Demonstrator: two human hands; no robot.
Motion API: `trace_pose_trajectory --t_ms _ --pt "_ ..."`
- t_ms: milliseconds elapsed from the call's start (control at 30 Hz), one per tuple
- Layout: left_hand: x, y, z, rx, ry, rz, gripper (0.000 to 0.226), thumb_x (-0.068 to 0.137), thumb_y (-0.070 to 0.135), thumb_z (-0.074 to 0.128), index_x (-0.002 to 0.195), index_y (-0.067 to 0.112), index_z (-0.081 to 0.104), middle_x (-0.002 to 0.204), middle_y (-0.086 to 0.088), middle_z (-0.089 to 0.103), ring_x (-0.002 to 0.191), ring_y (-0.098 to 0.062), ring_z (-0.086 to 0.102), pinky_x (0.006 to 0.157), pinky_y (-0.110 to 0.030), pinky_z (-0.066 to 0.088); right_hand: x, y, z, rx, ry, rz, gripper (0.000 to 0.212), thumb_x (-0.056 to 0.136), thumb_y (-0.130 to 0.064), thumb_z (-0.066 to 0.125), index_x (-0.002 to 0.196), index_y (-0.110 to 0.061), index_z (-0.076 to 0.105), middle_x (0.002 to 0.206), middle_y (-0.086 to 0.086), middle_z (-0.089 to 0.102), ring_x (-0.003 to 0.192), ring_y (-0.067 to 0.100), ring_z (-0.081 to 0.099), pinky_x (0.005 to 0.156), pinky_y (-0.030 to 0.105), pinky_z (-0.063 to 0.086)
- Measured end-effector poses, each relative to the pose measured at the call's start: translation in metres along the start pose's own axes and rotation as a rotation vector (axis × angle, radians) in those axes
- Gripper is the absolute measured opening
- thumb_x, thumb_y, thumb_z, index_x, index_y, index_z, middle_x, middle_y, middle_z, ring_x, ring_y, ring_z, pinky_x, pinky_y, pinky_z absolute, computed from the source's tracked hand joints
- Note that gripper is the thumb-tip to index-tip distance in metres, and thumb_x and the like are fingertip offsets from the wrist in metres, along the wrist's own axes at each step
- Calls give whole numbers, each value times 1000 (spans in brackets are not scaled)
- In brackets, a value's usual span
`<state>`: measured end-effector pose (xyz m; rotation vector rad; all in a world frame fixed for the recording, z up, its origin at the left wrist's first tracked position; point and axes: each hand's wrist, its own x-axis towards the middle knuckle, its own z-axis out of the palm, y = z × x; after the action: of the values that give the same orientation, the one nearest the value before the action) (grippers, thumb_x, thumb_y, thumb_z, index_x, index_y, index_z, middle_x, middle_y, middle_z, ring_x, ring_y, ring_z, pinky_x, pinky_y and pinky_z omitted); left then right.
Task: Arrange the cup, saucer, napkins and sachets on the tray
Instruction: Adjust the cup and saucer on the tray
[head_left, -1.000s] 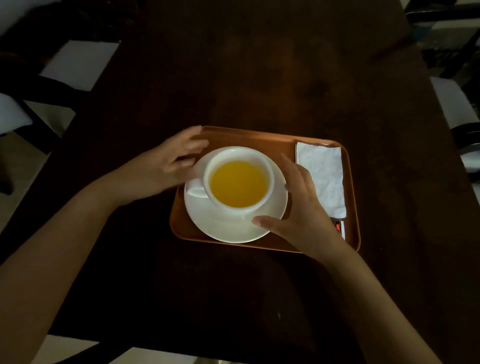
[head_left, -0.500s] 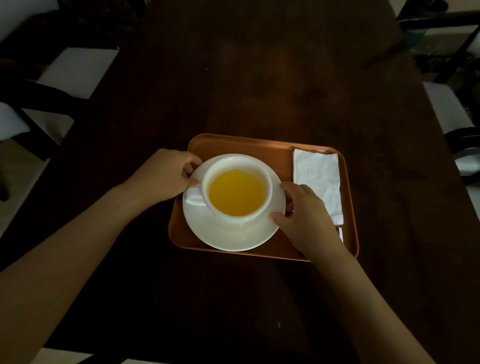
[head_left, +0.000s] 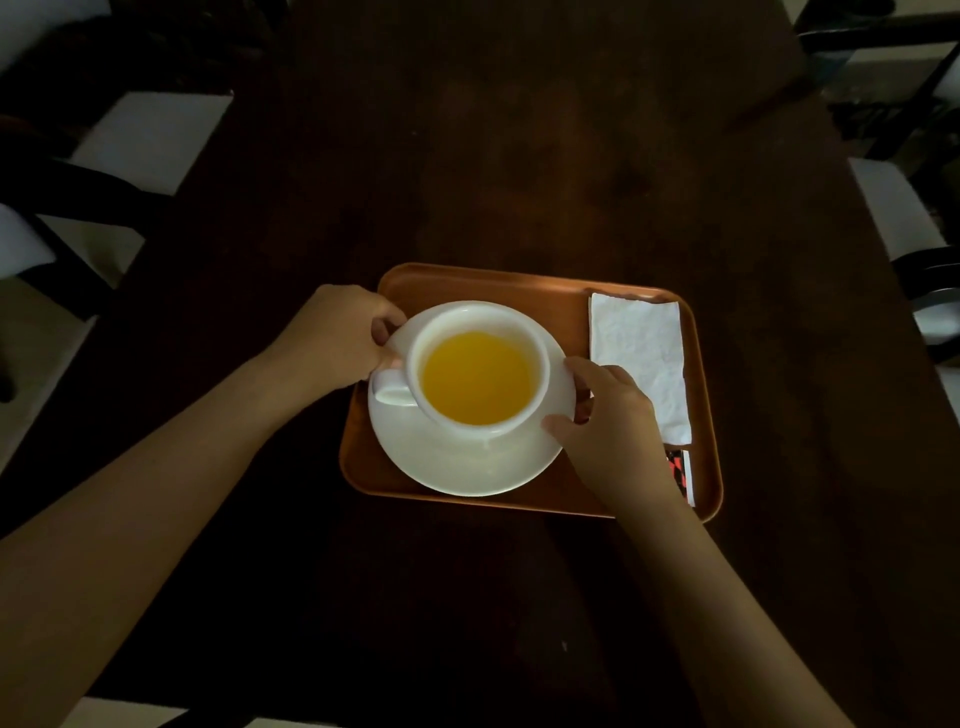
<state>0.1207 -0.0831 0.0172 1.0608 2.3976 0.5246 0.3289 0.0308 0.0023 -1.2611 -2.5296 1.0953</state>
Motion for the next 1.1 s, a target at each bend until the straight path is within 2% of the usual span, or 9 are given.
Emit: trace_pose_trajectory --t_ms 200,500,667,933,1100 --pt "6 3 0 39 30 8 41 76 8 69 115 10 61 105 -12 68 83 -18 61 76 -30 50 6 -2 -1 2 2 4 53 82 -8 62 132 -15 45 129 9 51 113 26 51 97 36 44" --pt "11 4 -1 46 40 8 39 75 10 71 114 11 62 102 -11 67 80 -17 60 75 -30 49 11 -3 2 -9 -5 31 53 84 -10 60 134 -16 42 132 8 49 116 26 50 99 38 44" --pt "9 2 0 71 33 7 39 80 8 63 119 12 59 109 -11 67 97 -22 61 83 -31 47 6 -3 3 27 7 36 51 87 -15 58 135 -18 41 135 7 49 118 24 50 100 39 43" --pt "-4 2 -2 -21 55 -1 32 83 1 55 113 11 62 108 -10 66 92 -19 59 83 -31 46 -3 -3 -9 64 27 24 39 87 -18 59 125 -16 53 132 4 56 115 23 56 98 40 46" --pt "-9 5 -5 -67 47 -2 29 85 0 51 109 9 65 108 -12 67 99 -23 60 84 -29 45 1 -5 -15 46 -1 3 38 87 -17 58 124 -15 53 131 5 57 115 24 55 100 42 47"
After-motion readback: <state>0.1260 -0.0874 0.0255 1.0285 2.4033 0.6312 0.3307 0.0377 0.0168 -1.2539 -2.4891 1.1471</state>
